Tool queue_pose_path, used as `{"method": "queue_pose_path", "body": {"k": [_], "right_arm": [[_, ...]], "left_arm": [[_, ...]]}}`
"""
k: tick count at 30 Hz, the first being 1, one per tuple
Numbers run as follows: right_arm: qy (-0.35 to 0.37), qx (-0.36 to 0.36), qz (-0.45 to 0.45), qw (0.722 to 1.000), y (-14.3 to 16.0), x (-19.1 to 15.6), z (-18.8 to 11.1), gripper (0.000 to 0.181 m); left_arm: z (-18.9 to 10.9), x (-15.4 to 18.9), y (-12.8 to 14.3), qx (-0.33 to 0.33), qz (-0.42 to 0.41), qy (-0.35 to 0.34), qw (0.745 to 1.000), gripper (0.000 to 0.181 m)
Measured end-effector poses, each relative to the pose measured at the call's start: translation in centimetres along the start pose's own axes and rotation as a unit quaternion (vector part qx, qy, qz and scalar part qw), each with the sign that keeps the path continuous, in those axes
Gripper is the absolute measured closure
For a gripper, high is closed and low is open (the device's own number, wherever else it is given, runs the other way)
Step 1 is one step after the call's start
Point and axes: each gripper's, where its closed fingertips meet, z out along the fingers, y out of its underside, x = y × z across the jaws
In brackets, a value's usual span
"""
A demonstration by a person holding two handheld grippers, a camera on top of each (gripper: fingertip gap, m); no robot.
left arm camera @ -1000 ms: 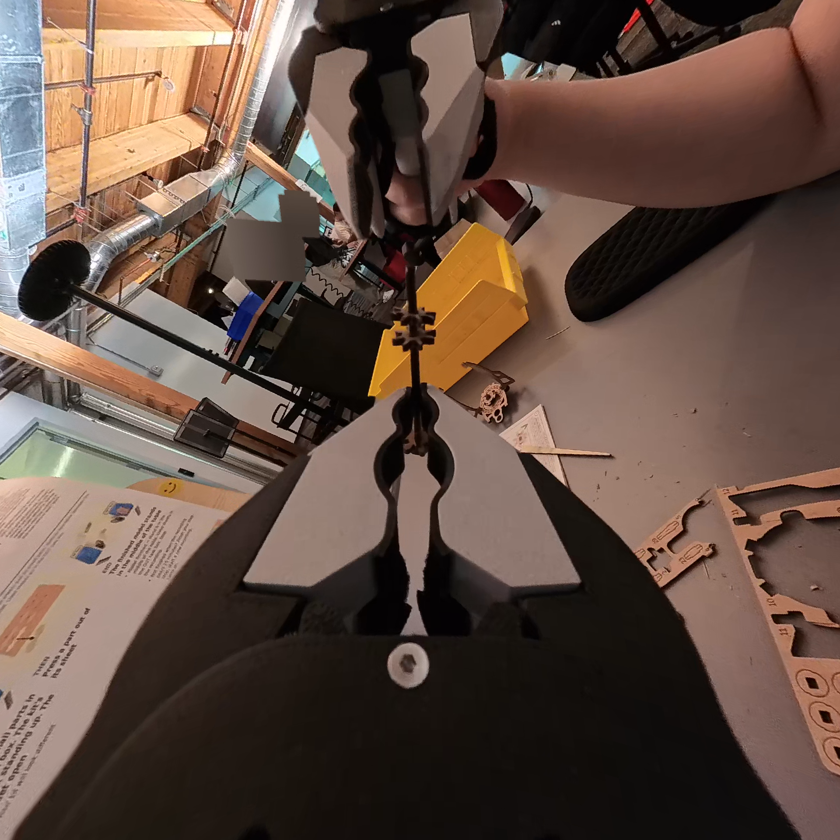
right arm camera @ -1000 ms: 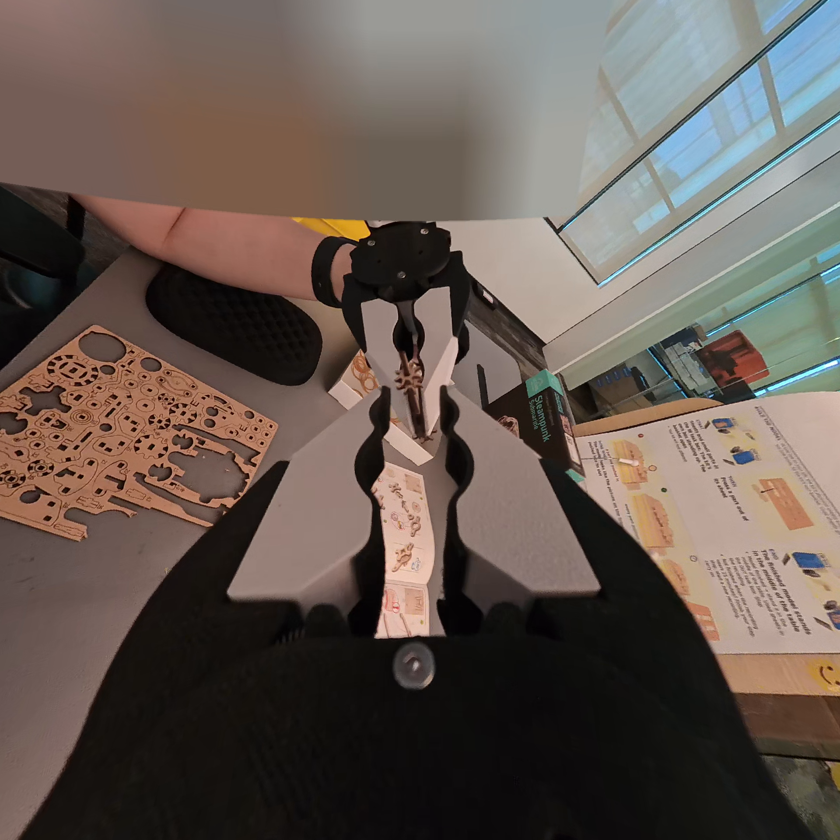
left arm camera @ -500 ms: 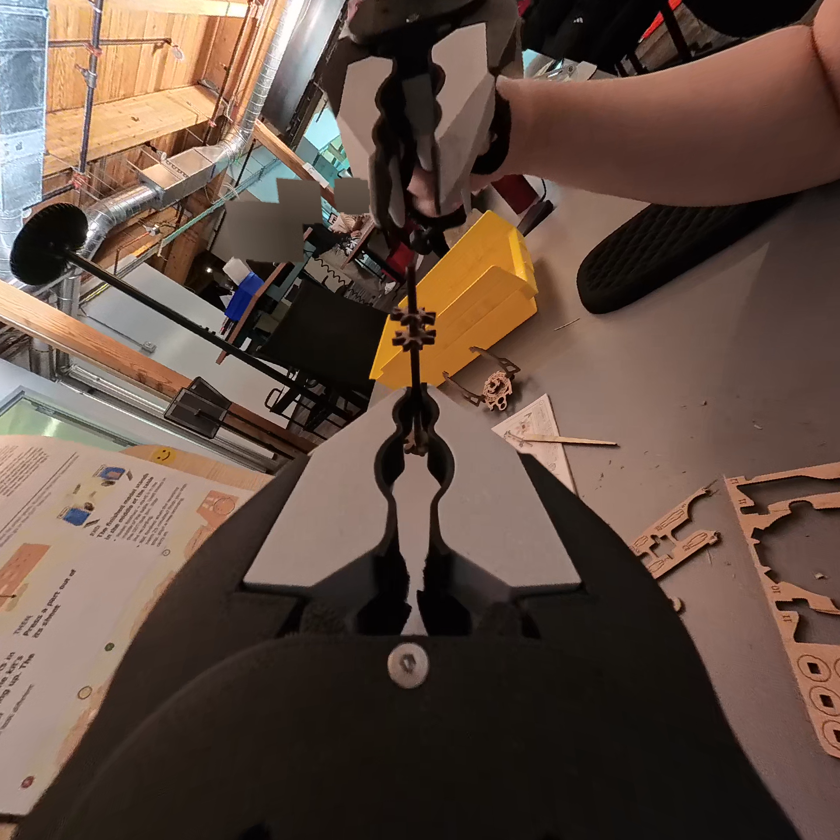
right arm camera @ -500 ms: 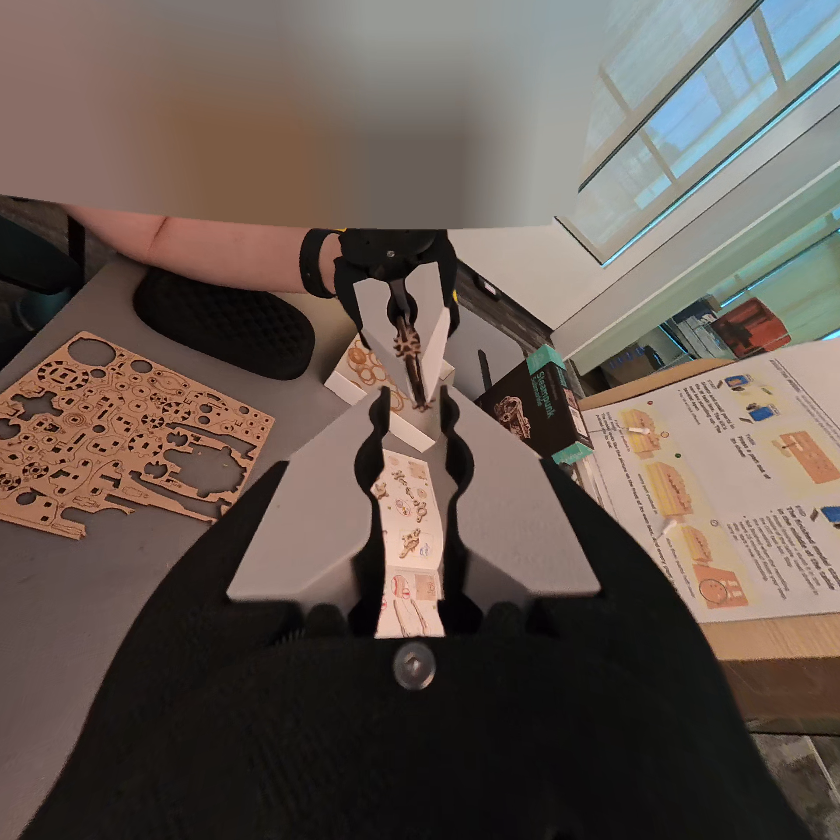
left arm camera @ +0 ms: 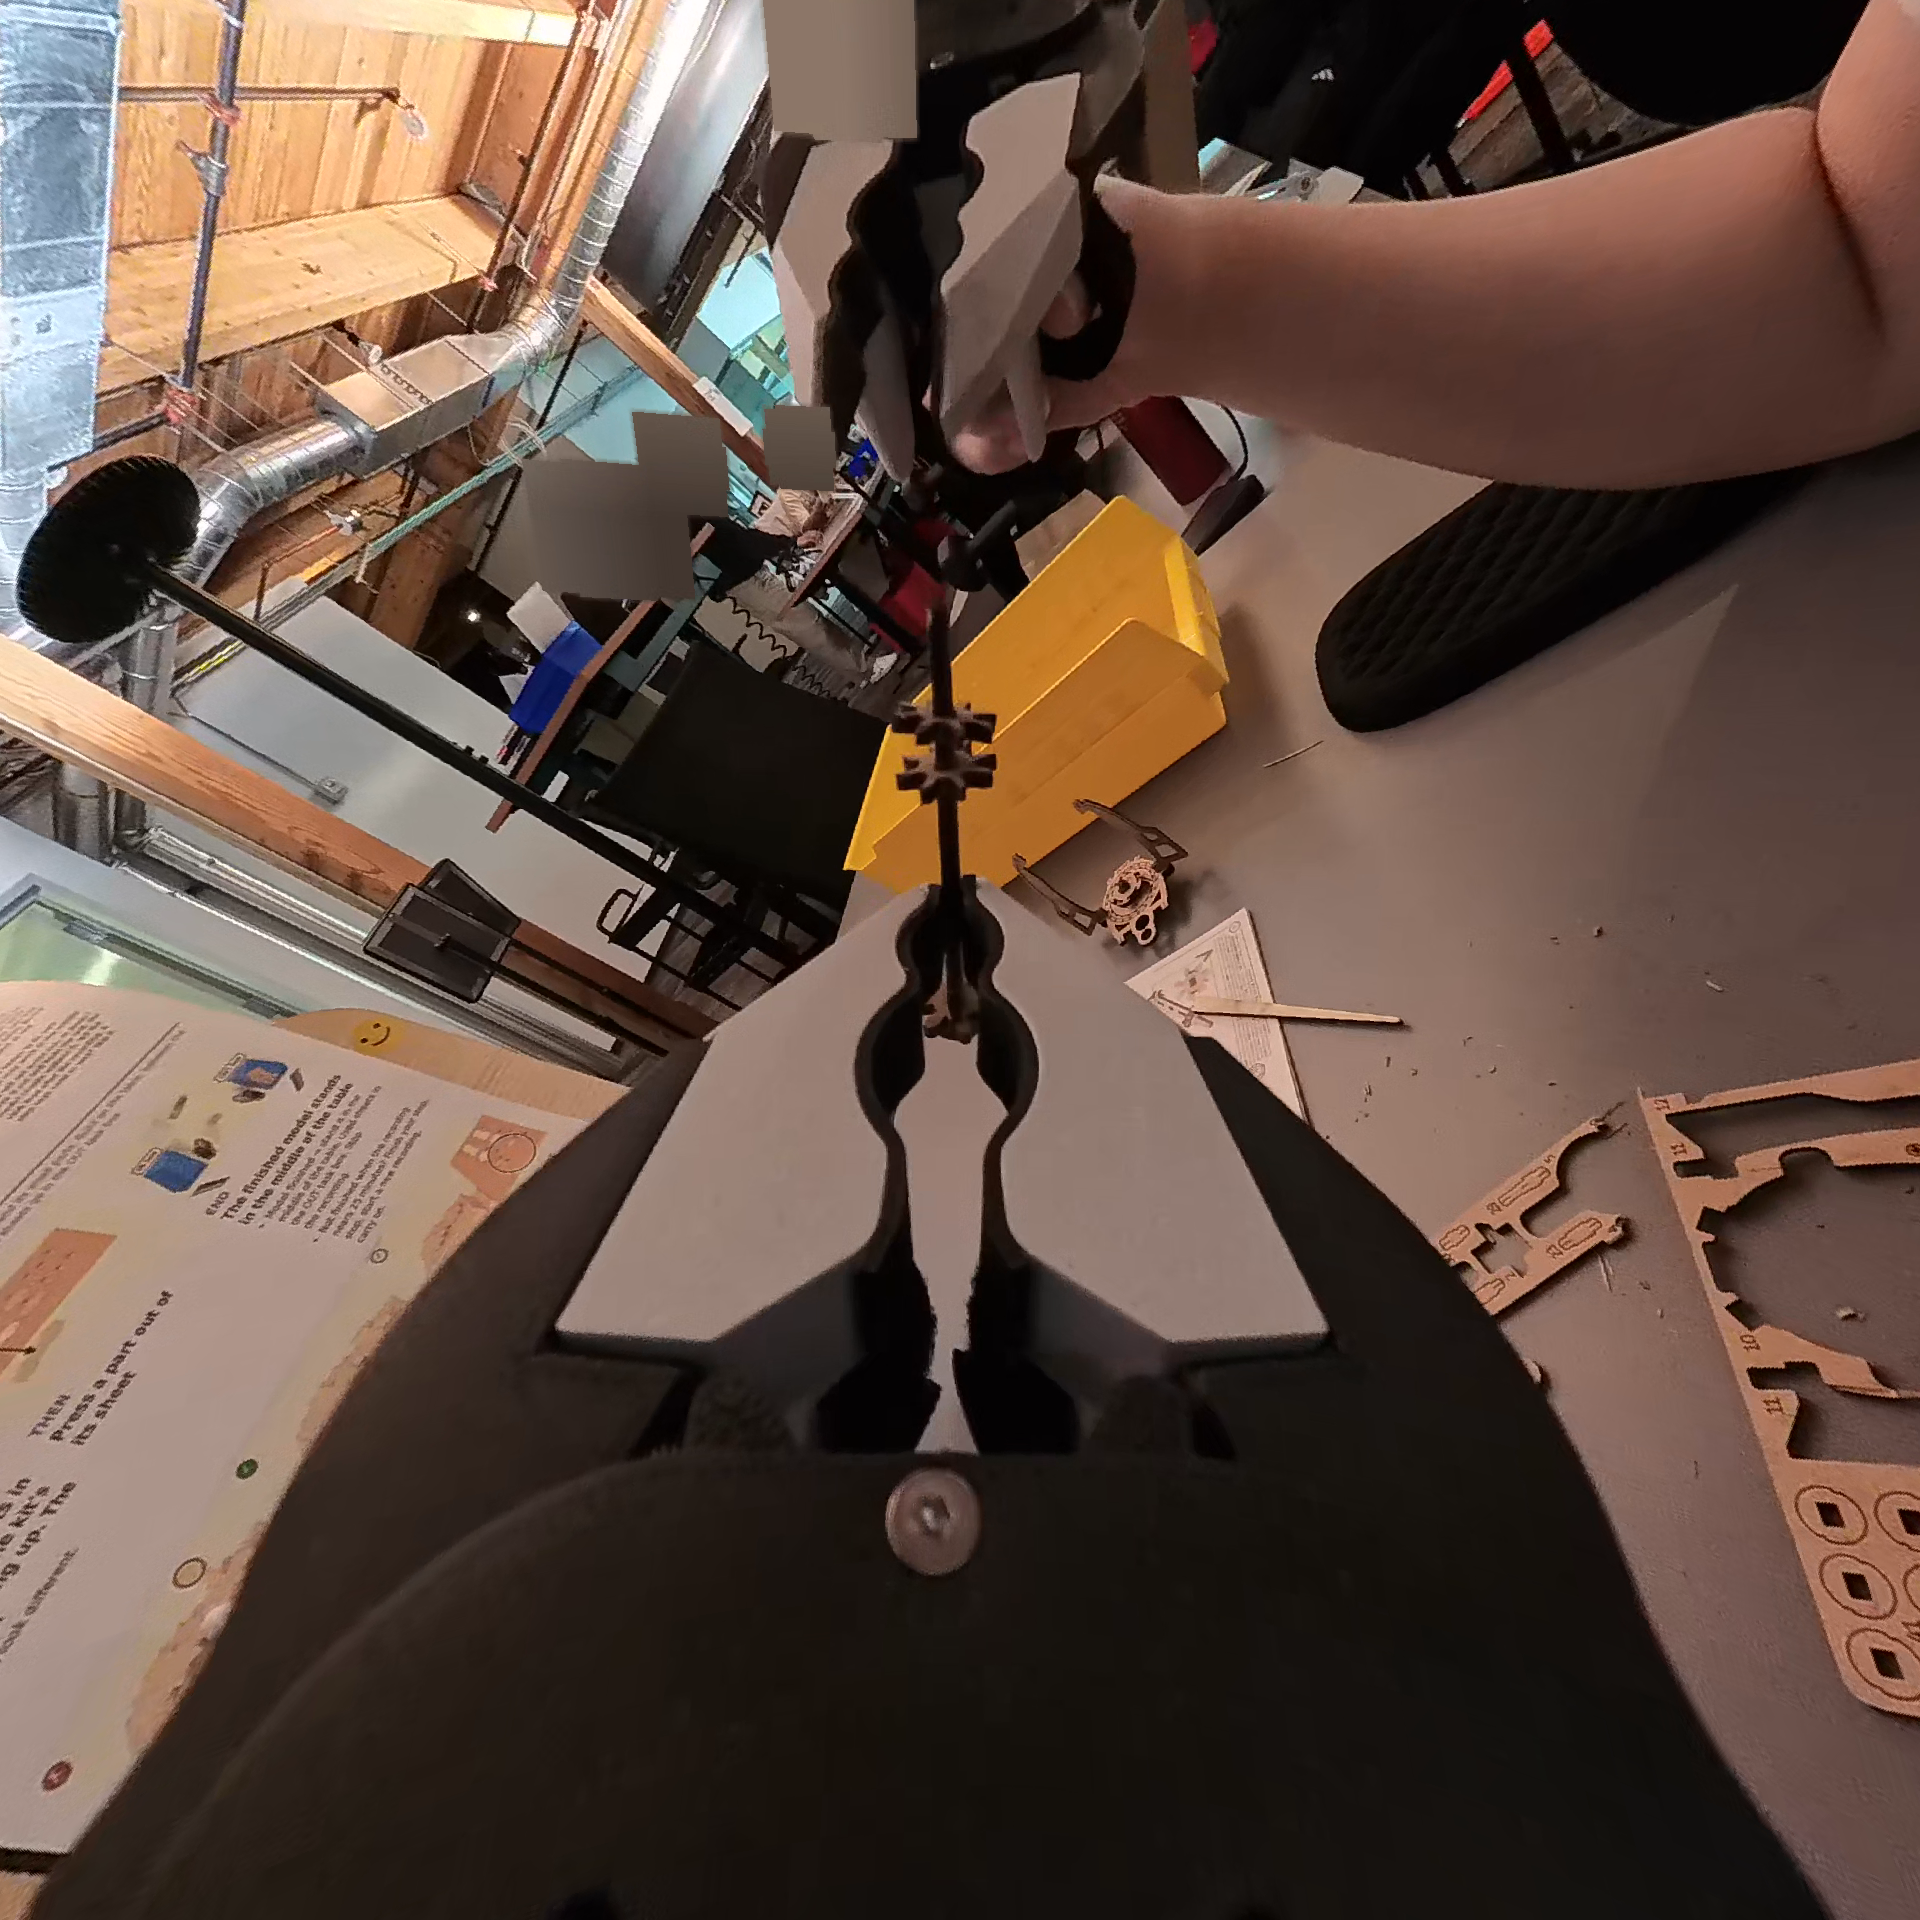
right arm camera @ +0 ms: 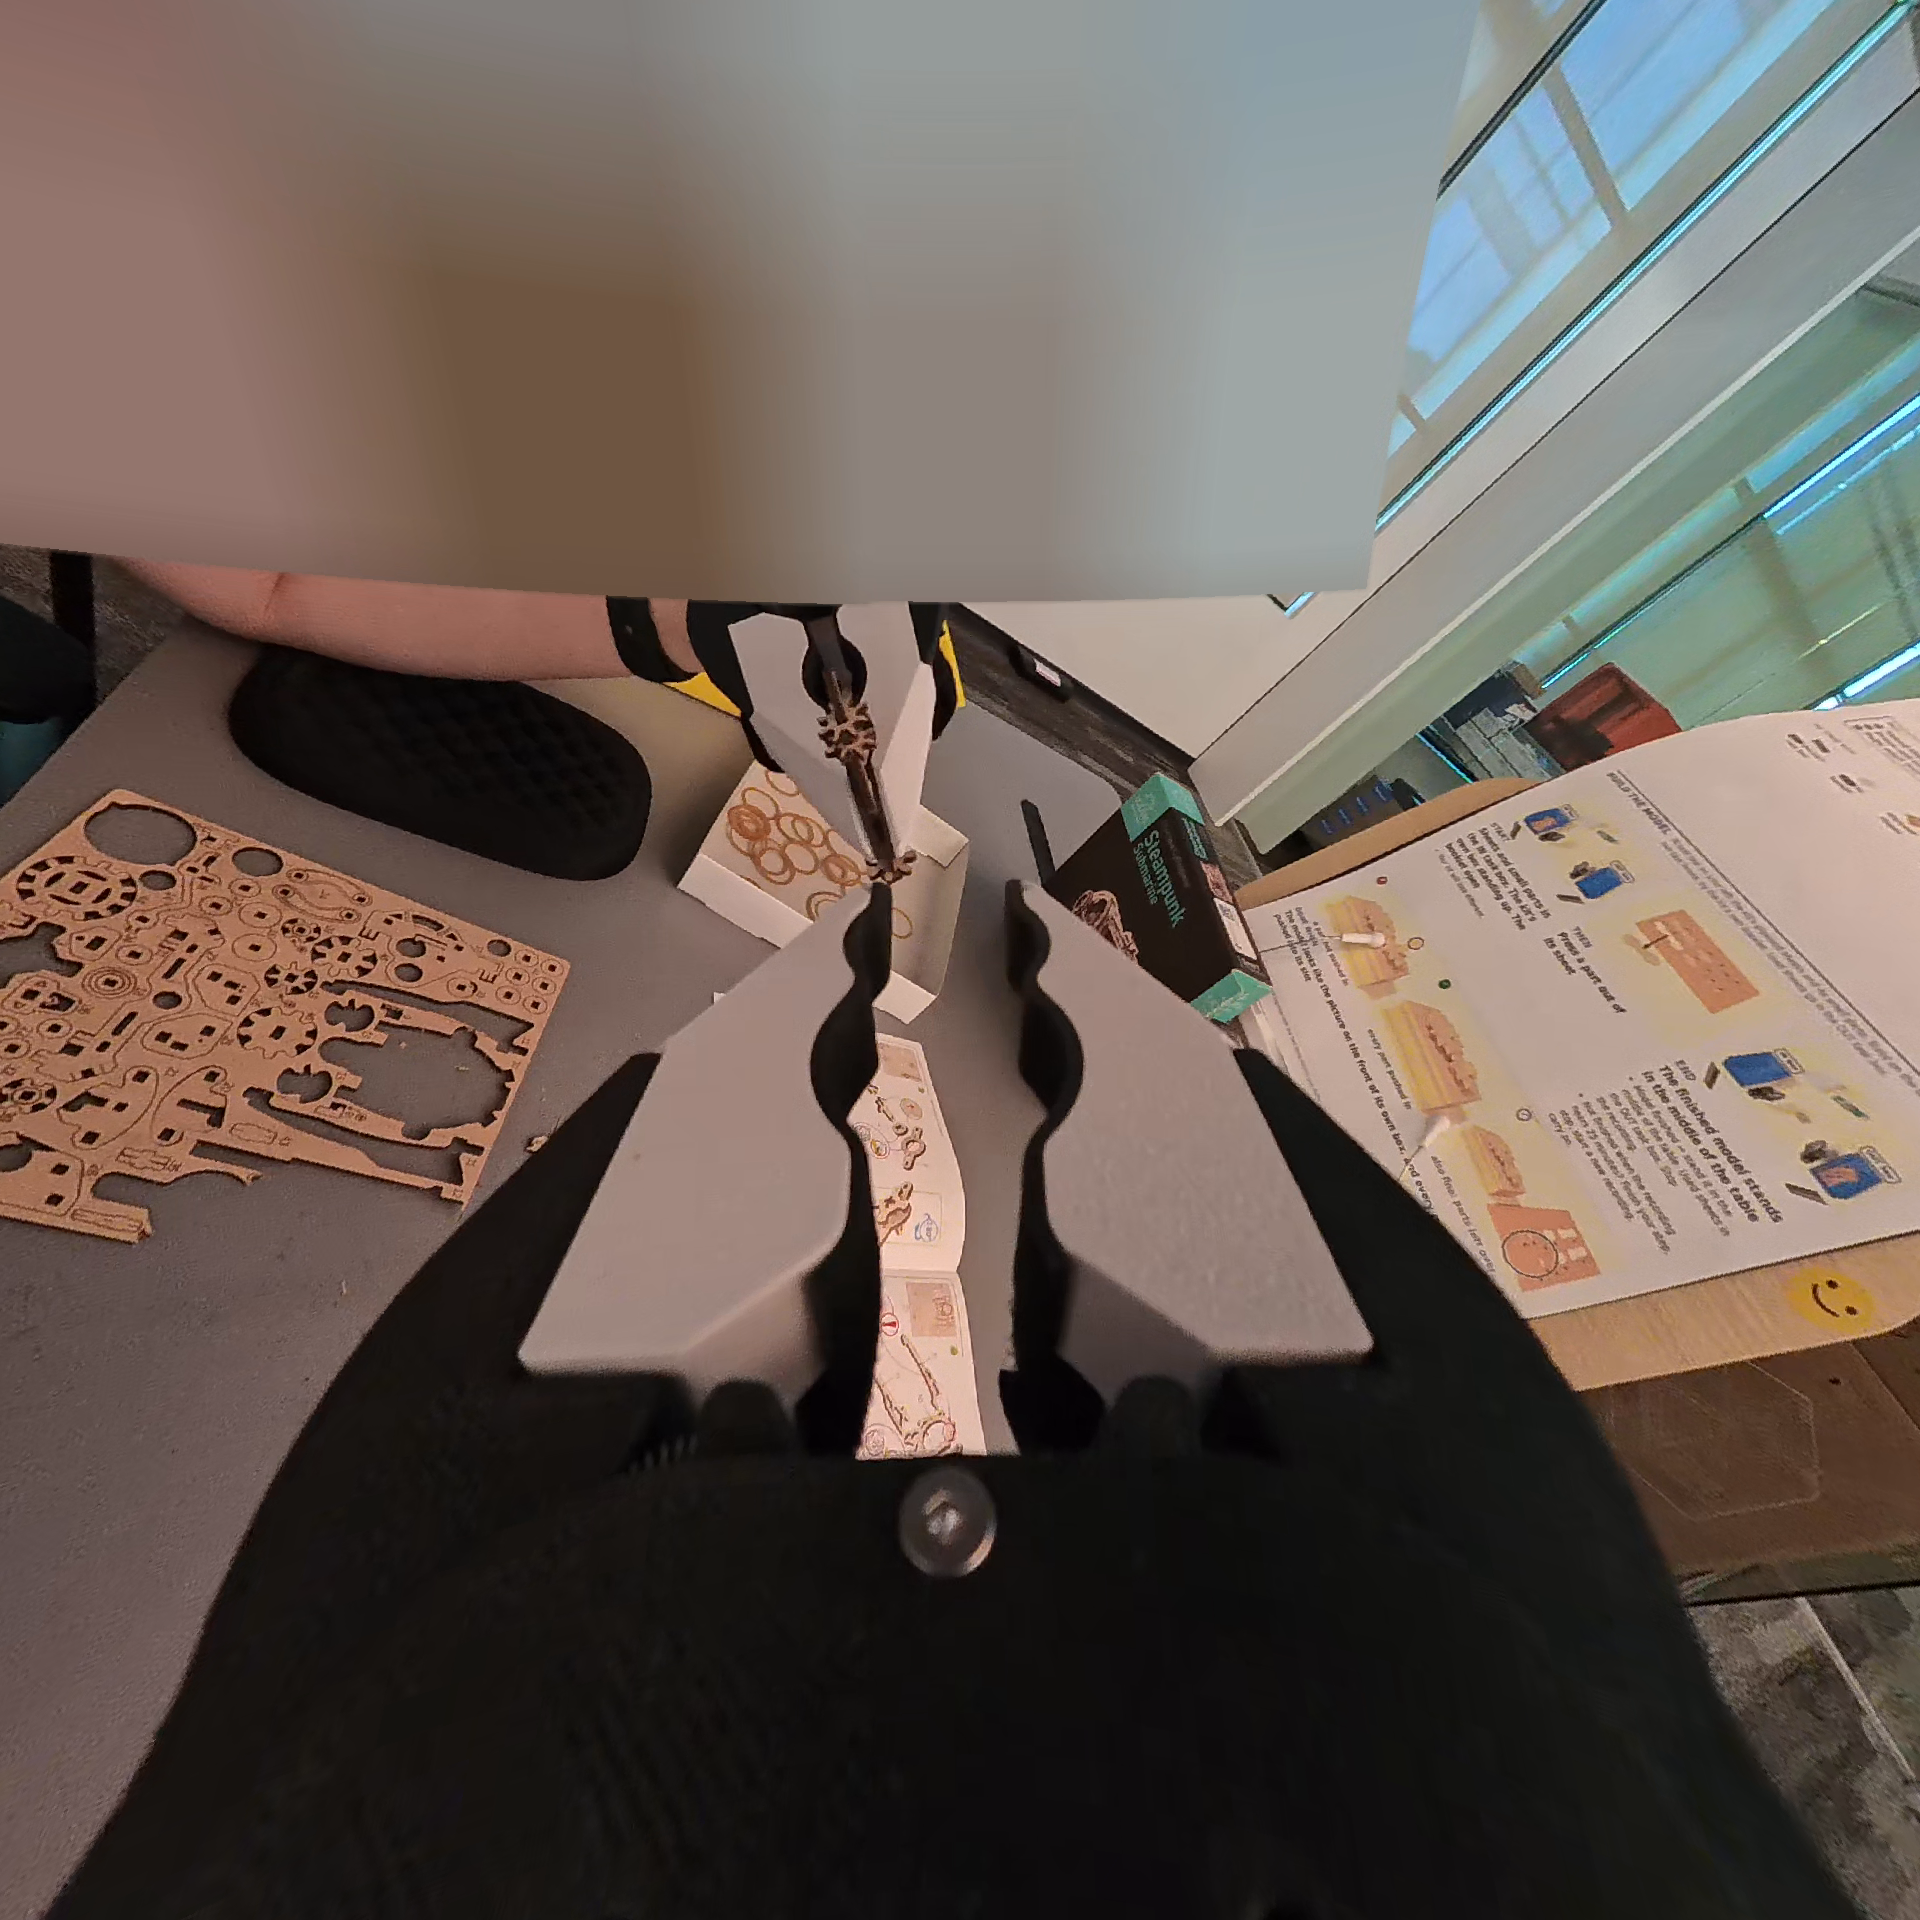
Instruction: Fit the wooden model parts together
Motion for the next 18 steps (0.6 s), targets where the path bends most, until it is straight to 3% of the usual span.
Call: {"method": "queue_pose_path", "body": {"k": [18], "right_arm": [[-0.002,-0.006,-0.005,1.0,-0.19,-0.25,0.24,0.161]], "left_arm": [[-0.32,-0.19,-0.67,0.007,0.005,-0.003,1.0,0.181]]}}
